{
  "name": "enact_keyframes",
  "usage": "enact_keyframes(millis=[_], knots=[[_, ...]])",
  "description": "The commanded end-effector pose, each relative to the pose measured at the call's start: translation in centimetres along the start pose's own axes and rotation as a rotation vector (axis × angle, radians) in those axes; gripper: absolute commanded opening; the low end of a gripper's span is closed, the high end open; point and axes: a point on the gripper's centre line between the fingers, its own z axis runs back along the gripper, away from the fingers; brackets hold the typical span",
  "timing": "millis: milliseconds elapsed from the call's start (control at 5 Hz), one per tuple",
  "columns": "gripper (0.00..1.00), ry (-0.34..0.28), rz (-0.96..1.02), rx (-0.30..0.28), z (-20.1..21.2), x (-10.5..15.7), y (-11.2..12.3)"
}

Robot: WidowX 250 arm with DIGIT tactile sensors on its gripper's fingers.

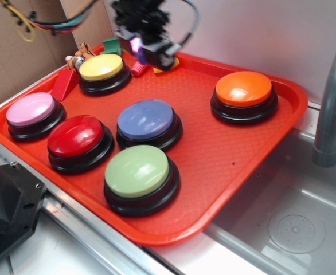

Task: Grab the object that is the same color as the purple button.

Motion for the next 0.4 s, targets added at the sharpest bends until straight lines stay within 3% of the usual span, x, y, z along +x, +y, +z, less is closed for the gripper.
enact_keyframes(millis=[0, 200], knots=[[0.00, -0.086, 0.206, 0.020, 5.05, -2.86, 5.17], [0.00, -0.035, 0.179, 0.026, 4.71, -3.17, 5.66]])
